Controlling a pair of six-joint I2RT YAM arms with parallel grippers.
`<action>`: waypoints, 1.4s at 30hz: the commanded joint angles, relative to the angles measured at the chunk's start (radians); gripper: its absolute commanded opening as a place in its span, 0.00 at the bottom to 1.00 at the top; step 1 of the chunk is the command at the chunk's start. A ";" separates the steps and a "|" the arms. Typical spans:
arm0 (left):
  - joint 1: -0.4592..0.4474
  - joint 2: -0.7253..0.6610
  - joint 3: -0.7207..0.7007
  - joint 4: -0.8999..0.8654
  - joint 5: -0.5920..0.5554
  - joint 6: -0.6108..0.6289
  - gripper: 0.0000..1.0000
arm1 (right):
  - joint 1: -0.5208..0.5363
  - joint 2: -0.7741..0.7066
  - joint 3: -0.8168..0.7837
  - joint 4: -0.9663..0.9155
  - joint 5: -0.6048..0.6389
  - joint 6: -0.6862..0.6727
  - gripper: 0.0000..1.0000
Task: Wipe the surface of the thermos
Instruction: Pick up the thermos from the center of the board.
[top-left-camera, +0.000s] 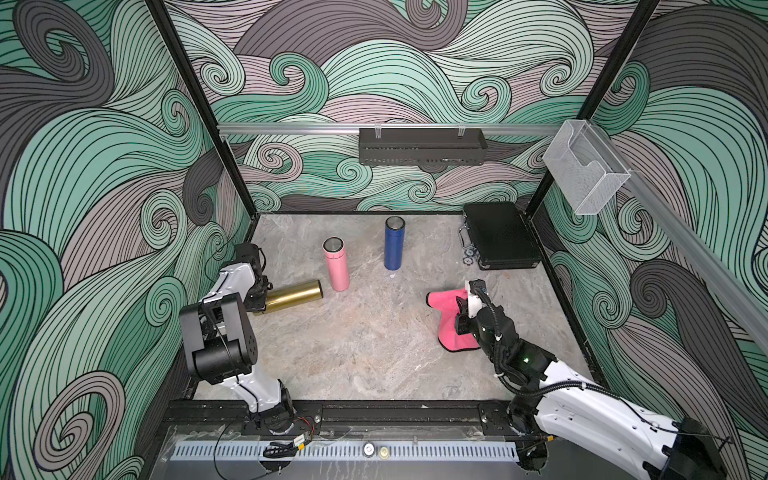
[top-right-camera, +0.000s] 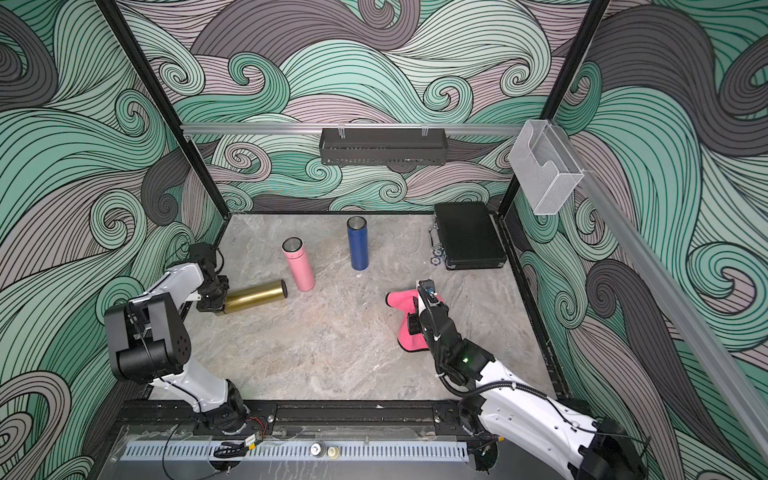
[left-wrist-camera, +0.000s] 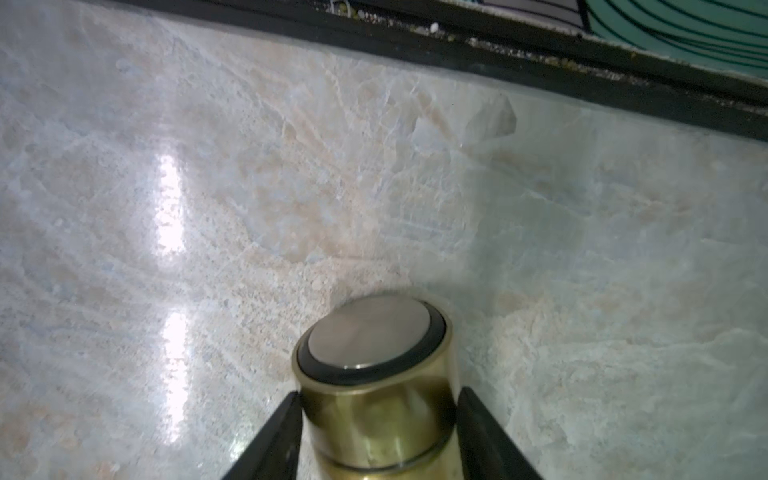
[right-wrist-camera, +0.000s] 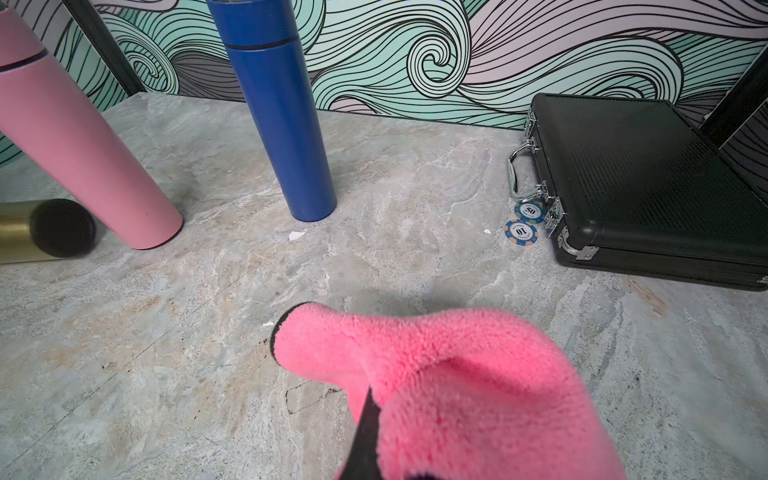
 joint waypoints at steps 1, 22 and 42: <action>0.021 0.067 -0.002 0.003 0.101 0.045 0.58 | 0.001 0.006 0.008 0.027 0.012 0.007 0.00; 0.023 0.283 0.157 -0.147 0.110 0.027 0.68 | 0.001 -0.012 0.007 0.013 0.007 0.010 0.00; -0.316 -0.607 -0.023 0.031 -0.181 0.521 0.08 | 0.019 -0.081 0.010 0.095 -0.144 0.131 0.00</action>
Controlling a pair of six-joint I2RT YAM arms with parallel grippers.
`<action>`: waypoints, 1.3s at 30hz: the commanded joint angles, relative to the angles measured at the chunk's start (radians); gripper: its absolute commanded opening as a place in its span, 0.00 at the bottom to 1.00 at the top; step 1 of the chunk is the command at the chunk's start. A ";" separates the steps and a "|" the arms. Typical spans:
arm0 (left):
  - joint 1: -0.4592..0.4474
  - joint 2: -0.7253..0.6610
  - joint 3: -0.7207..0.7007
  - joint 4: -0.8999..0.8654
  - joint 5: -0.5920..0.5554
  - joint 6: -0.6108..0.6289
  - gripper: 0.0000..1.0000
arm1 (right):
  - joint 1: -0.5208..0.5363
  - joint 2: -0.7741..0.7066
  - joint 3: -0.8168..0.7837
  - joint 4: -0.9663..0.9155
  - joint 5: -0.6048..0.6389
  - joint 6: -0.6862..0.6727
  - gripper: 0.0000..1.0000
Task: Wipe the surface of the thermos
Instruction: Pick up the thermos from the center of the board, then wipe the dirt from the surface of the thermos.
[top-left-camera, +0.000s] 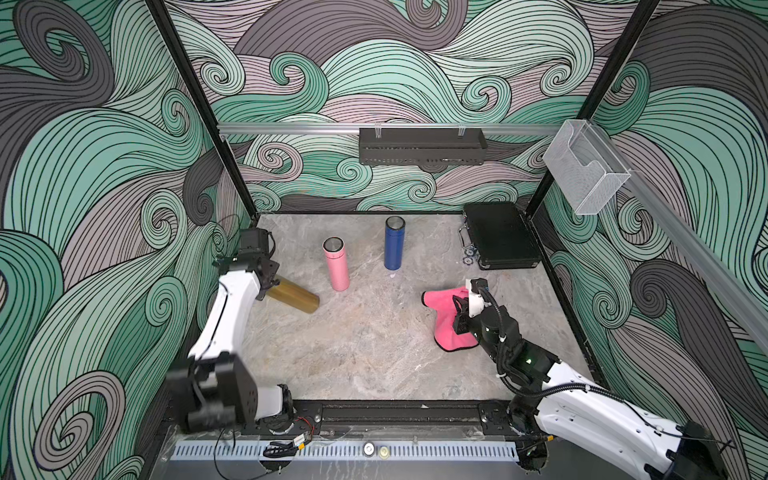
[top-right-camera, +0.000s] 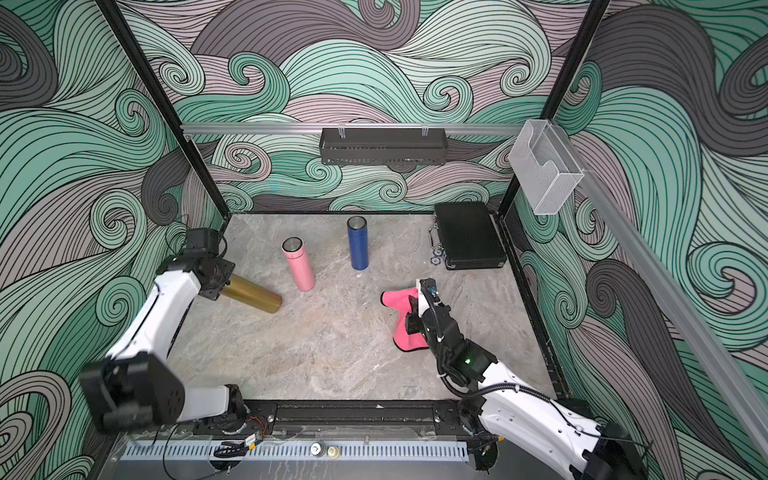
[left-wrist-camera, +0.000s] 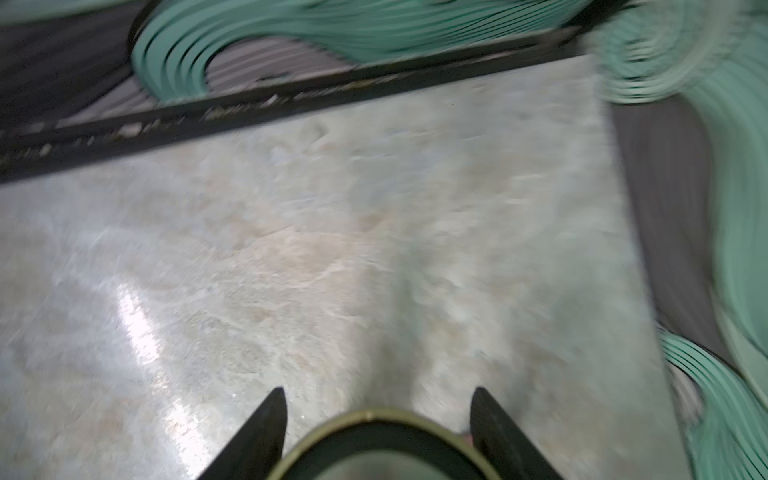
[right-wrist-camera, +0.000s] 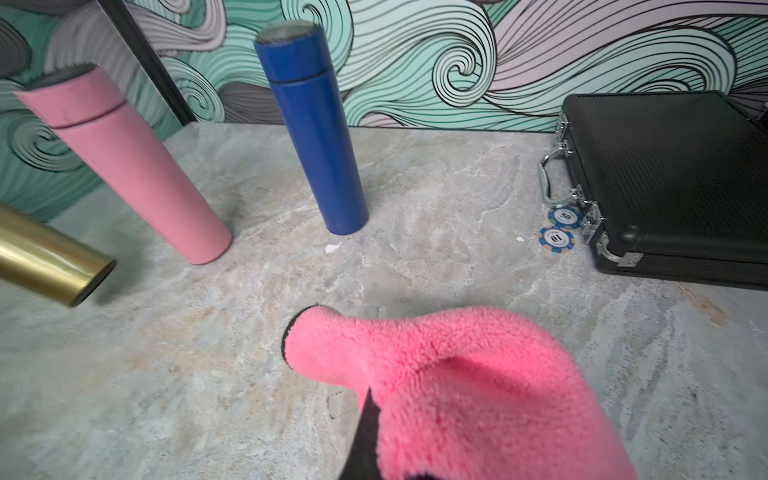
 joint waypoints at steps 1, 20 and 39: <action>-0.097 -0.215 -0.070 0.101 -0.052 0.224 0.07 | 0.018 -0.046 -0.002 0.081 -0.066 0.075 0.00; -0.504 -0.533 -0.204 0.203 0.365 0.571 0.00 | 0.123 -0.222 -0.070 0.230 -0.035 0.290 0.00; -1.197 0.063 -0.175 0.969 -0.075 1.029 0.00 | 0.285 0.061 -0.051 0.570 0.007 0.420 0.00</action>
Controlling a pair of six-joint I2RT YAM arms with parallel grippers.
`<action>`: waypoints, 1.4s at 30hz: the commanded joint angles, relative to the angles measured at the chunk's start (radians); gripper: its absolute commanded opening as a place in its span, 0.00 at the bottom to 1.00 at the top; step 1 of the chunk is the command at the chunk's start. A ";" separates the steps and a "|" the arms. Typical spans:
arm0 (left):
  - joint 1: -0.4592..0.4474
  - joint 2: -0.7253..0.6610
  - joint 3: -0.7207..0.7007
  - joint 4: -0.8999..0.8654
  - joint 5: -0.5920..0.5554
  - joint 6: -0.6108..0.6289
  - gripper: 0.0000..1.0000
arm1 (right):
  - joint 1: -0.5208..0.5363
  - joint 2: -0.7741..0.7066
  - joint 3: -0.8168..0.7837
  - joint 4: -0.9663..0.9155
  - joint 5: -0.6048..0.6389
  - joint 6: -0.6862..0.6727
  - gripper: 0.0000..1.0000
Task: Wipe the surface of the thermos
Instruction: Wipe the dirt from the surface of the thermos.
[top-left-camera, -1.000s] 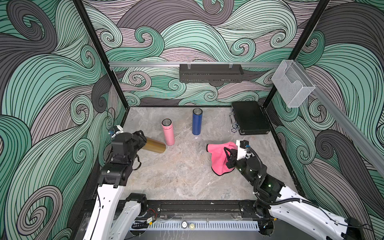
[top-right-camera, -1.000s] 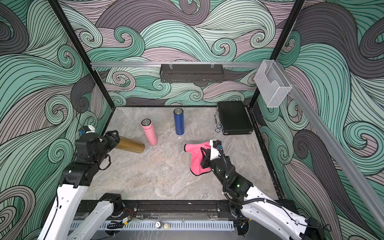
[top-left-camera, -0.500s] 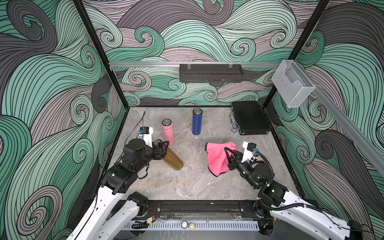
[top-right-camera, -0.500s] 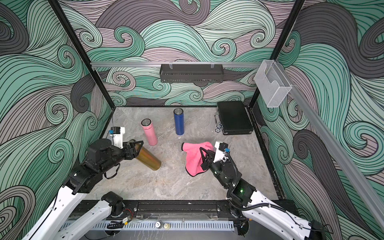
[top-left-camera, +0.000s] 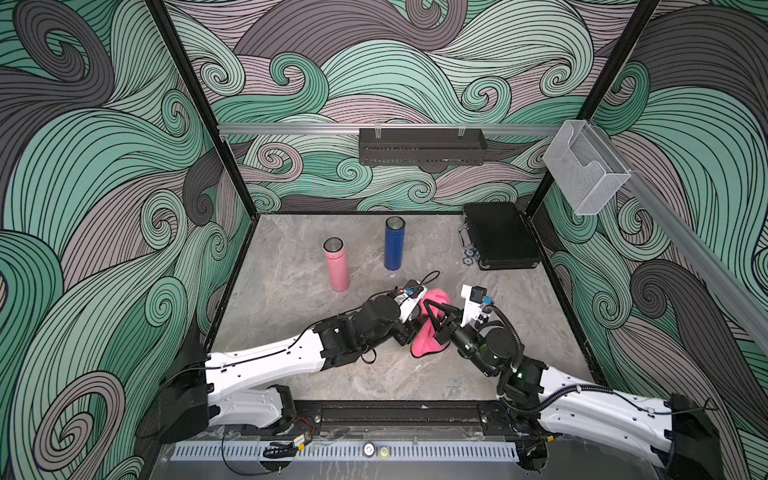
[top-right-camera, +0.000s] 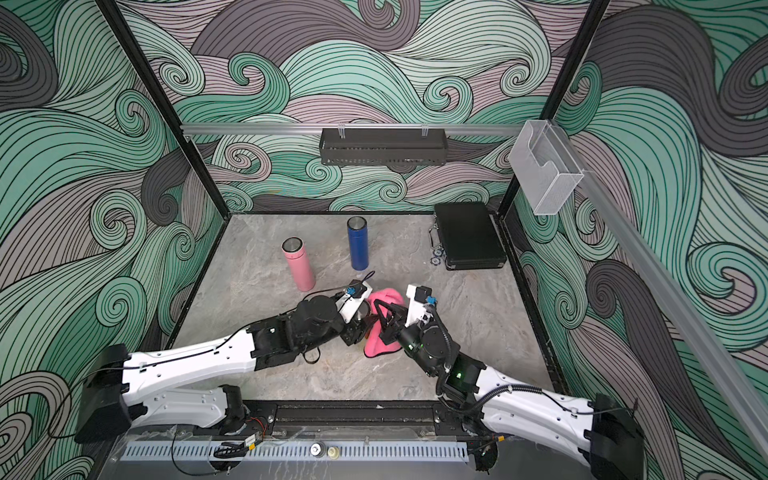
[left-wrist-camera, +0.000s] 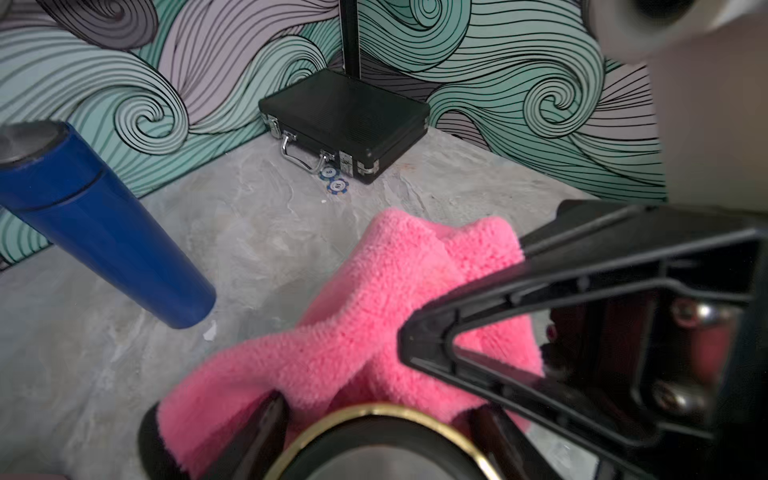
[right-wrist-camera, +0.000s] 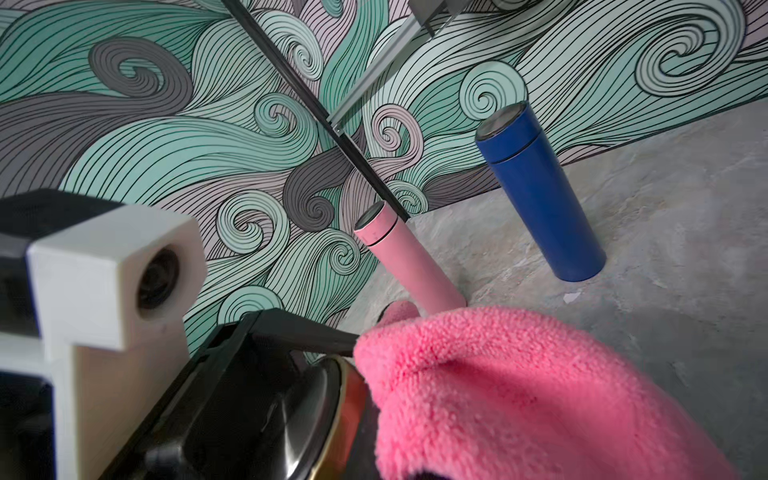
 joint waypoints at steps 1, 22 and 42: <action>0.000 0.020 0.092 0.185 -0.133 0.061 0.00 | 0.014 0.002 0.015 0.050 0.040 0.044 0.00; 0.123 -0.072 -0.052 0.292 0.253 0.047 0.00 | -0.204 0.181 -0.047 0.332 -0.354 0.185 0.00; 0.127 -0.113 -0.150 0.485 0.284 0.107 0.00 | -0.165 0.103 -0.050 0.133 -0.275 0.136 0.00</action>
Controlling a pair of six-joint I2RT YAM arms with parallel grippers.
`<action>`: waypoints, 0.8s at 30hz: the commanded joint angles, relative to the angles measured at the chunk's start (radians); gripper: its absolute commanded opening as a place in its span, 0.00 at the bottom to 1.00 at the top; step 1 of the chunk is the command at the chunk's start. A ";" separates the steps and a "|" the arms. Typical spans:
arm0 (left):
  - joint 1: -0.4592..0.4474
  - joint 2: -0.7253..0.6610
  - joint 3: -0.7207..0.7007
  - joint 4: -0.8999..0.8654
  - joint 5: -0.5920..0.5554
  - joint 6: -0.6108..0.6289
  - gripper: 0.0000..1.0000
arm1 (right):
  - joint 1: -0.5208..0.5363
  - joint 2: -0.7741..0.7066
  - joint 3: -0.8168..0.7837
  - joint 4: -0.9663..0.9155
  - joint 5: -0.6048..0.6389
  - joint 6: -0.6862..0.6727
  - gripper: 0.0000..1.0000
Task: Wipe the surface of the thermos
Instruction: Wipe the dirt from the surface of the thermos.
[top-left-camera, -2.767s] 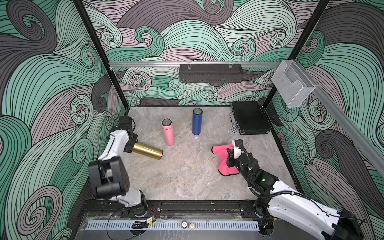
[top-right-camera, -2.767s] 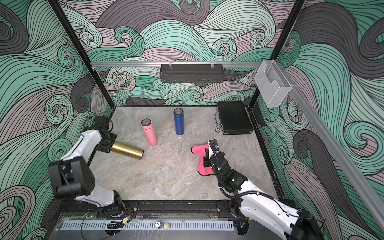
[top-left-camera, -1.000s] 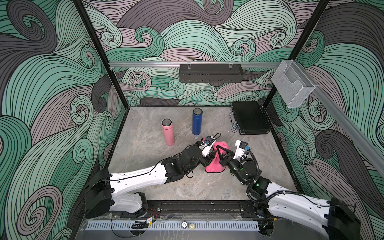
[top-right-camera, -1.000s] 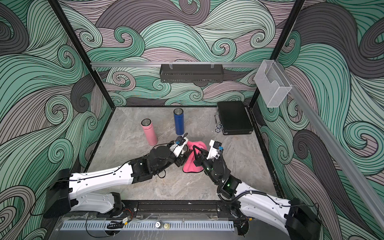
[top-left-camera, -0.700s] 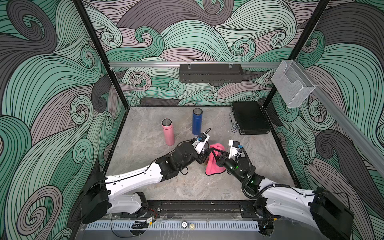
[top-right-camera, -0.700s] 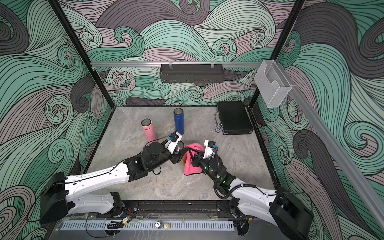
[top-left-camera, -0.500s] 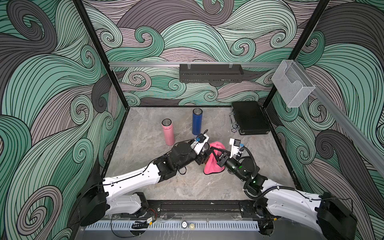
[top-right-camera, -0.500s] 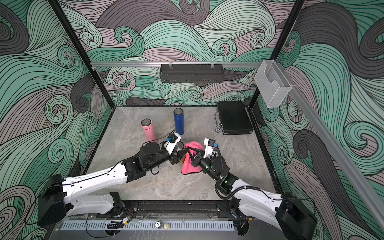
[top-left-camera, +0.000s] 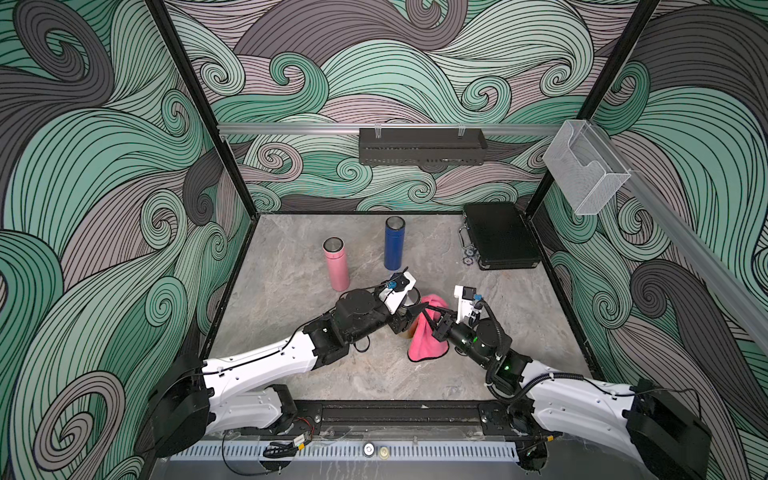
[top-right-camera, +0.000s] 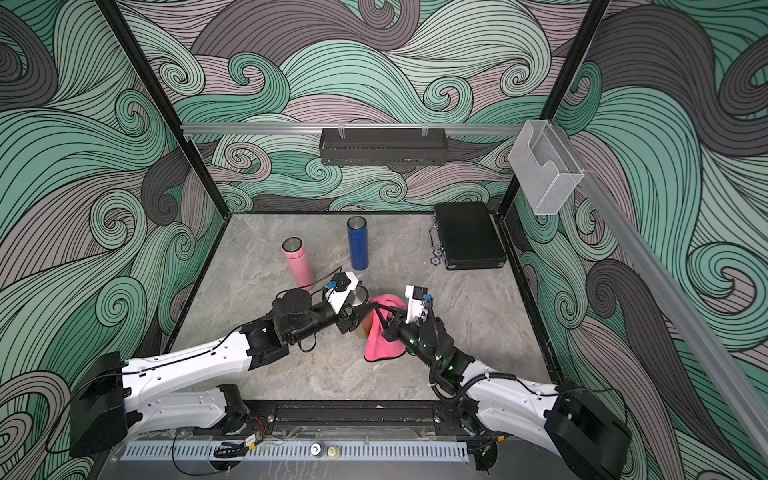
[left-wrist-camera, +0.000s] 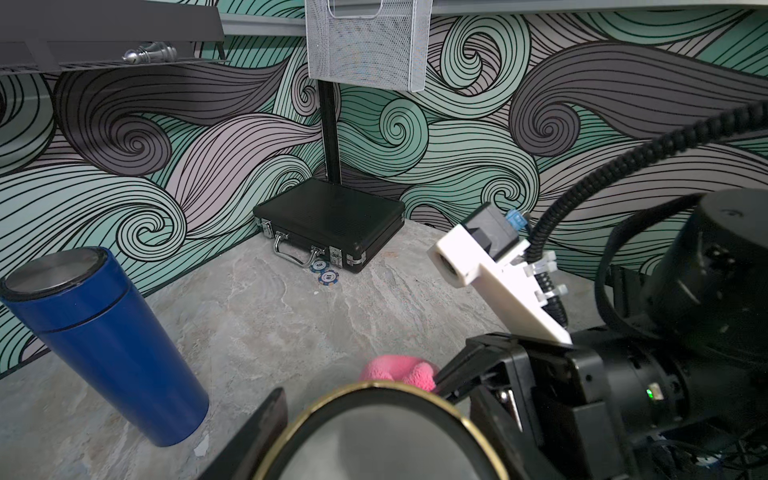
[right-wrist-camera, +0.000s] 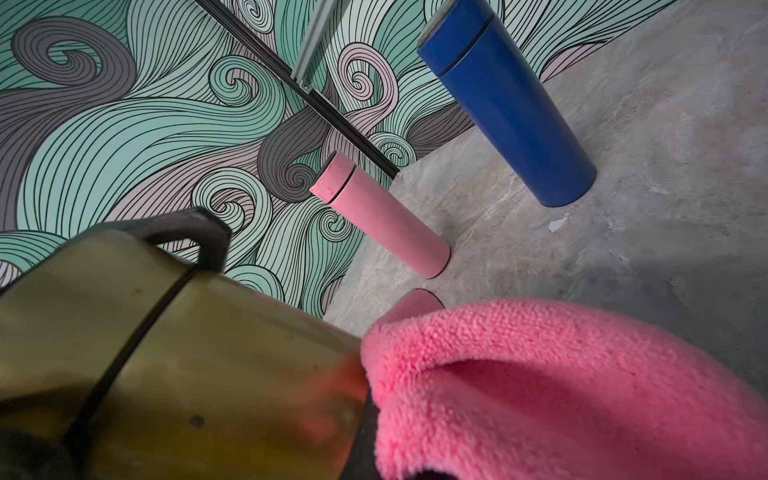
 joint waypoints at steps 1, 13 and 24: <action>0.001 -0.024 0.019 0.119 0.022 0.016 0.00 | 0.013 -0.089 0.079 -0.075 0.006 -0.036 0.00; 0.001 -0.028 0.019 0.151 0.101 0.029 0.00 | 0.029 -0.032 0.039 -0.049 0.043 -0.028 0.00; 0.001 -0.037 0.050 0.112 -0.100 -0.049 0.00 | 0.051 -0.110 0.143 -0.154 0.030 -0.096 0.00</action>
